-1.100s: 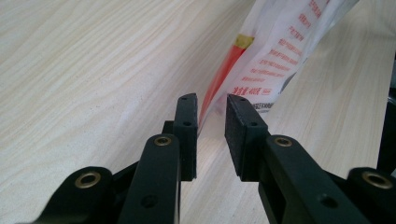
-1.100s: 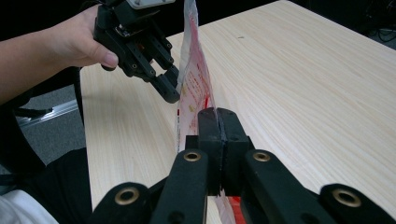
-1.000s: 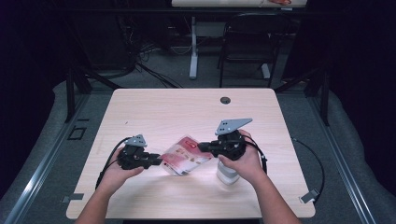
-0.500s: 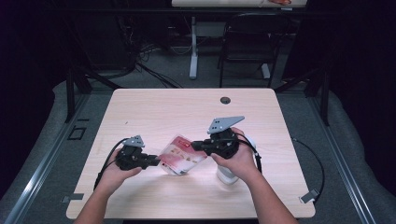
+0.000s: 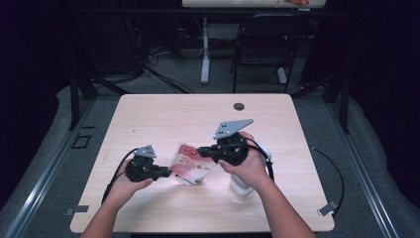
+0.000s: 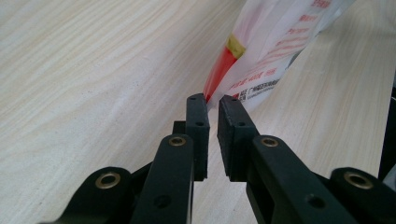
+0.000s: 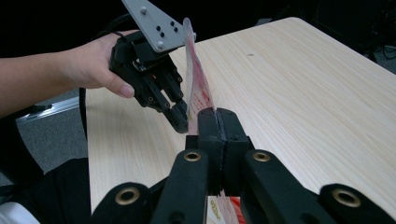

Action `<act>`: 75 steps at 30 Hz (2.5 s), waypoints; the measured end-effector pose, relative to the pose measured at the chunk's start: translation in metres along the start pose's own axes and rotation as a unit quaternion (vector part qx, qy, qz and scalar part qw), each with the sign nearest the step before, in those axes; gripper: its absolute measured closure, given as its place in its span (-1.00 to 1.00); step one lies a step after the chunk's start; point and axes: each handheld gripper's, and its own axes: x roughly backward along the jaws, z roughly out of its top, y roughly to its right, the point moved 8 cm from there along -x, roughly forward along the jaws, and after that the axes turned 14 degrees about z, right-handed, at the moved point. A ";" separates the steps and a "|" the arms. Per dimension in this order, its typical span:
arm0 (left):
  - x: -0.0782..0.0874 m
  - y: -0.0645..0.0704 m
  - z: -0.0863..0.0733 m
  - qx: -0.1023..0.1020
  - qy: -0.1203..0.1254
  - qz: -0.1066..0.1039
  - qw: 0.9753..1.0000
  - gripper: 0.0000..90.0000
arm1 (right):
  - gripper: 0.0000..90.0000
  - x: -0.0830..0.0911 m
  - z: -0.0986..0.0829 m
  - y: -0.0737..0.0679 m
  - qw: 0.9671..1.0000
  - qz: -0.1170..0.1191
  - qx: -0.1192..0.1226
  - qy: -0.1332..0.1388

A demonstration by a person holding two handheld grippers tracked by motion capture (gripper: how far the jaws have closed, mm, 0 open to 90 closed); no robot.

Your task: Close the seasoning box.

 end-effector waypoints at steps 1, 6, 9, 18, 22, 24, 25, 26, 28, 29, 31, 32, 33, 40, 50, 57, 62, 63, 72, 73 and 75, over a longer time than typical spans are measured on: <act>-0.001 0.001 0.000 0.002 0.000 0.000 1.000 0.85 | 1.00 0.000 0.000 0.000 1.000 0.000 0.001 -0.002; -0.003 0.001 -0.001 0.005 0.001 -0.007 1.000 0.87 | 1.00 -0.002 0.002 0.000 1.000 0.001 0.000 0.000; -0.005 0.001 0.000 0.008 0.001 0.001 1.000 0.88 | 1.00 -0.002 0.002 0.001 1.000 0.003 0.000 0.001; -0.013 0.002 -0.004 0.007 -0.015 0.005 1.000 0.91 | 1.00 -0.007 0.004 0.001 1.000 0.004 0.003 -0.004; -0.015 0.000 -0.006 0.017 -0.014 0.003 1.000 0.88 | 0.99 -0.012 0.003 0.001 1.000 0.009 0.000 -0.006; -0.012 -0.001 -0.005 0.023 -0.008 0.001 1.000 0.85 | 0.99 -0.012 0.003 0.001 1.000 0.010 -0.001 -0.004; -0.011 -0.001 -0.004 0.026 -0.002 -0.007 1.000 0.85 | 0.99 -0.012 0.003 0.001 1.000 0.011 -0.001 -0.004; -0.009 -0.002 -0.003 0.025 0.000 -0.003 1.000 0.84 | 0.99 -0.013 0.003 0.001 1.000 0.011 0.000 -0.005; -0.007 -0.002 -0.002 0.024 0.004 -0.006 1.000 0.82 | 0.99 -0.013 0.003 0.001 1.000 0.014 0.000 -0.005; -0.006 -0.002 -0.002 0.021 0.004 0.001 1.000 0.80 | 0.98 -0.013 0.003 0.000 1.000 0.014 0.001 -0.006; -0.004 -0.002 -0.001 0.017 0.006 -0.002 1.000 0.76 | 0.98 -0.014 0.003 -0.001 1.000 0.017 0.001 -0.006; -0.003 -0.002 -0.001 0.014 0.006 -0.001 1.000 0.72 | 0.98 -0.014 0.003 -0.001 1.000 0.015 0.002 -0.006; -0.003 -0.002 -0.001 0.014 0.005 0.003 1.000 0.69 | 0.97 -0.015 0.003 -0.001 1.000 0.016 0.003 -0.007; 0.000 -0.001 0.001 0.006 0.009 -0.003 1.000 0.48 | 0.96 -0.018 0.005 -0.001 1.000 0.022 0.004 -0.010; 0.004 -0.001 0.001 -0.004 0.005 0.001 1.000 0.42 | 0.92 -0.030 0.010 -0.006 0.999 0.022 0.013 -0.030; 0.007 -0.004 -0.003 -0.003 0.002 -0.004 1.000 0.40 | 0.83 -0.038 0.015 -0.008 0.999 0.025 0.015 -0.033; 0.011 -0.007 -0.004 0.004 0.007 -0.004 1.000 0.32 | 0.65 -0.040 0.022 -0.012 0.999 0.042 0.010 -0.005; 0.012 -0.008 -0.004 0.007 0.009 -0.006 1.000 0.30 | 0.65 -0.039 0.023 -0.012 0.999 0.043 0.010 0.000; 0.013 -0.012 -0.005 0.016 0.014 0.003 1.000 0.23 | 0.57 -0.031 0.031 -0.016 0.999 0.037 0.016 0.010; 0.013 -0.013 -0.005 0.017 0.014 0.004 1.000 0.23 | 0.55 -0.030 0.031 -0.015 0.999 0.036 0.017 0.007; 0.013 -0.013 -0.005 0.018 0.013 0.005 1.000 0.22 | 0.52 -0.029 0.031 -0.015 0.999 0.032 0.017 0.004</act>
